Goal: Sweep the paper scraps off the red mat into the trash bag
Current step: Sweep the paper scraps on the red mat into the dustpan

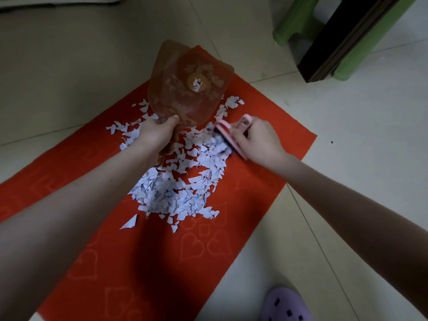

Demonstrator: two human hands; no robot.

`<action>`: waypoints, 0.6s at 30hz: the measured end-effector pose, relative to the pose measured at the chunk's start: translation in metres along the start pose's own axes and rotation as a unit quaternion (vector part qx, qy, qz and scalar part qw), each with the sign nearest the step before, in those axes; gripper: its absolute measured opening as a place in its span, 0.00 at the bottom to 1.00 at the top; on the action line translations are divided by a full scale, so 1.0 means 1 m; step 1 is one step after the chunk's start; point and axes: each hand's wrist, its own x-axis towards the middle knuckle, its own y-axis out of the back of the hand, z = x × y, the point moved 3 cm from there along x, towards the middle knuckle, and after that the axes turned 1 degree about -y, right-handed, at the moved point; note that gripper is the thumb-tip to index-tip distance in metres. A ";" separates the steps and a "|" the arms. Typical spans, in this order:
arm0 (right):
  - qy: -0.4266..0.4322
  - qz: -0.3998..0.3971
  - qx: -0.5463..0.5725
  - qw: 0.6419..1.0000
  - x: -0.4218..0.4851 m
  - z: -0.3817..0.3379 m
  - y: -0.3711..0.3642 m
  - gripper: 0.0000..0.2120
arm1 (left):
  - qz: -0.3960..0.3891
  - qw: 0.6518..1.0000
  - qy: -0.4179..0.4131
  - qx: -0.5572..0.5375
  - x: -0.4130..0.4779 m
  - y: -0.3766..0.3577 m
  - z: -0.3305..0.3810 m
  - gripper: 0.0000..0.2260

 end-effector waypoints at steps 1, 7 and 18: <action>0.009 -0.002 0.041 0.999 -0.005 -0.004 0.005 0.14 | 0.000 1.000 -0.001 0.002 0.000 0.000 0.000 0.14; 0.003 0.075 0.110 0.991 -0.021 0.002 0.044 0.12 | 0.000 1.000 -0.001 0.005 -0.001 -0.001 0.000 0.14; -0.019 0.015 0.004 1.000 -0.039 0.006 -0.010 0.20 | -0.004 1.000 -0.007 0.001 -0.012 -0.002 0.005 0.14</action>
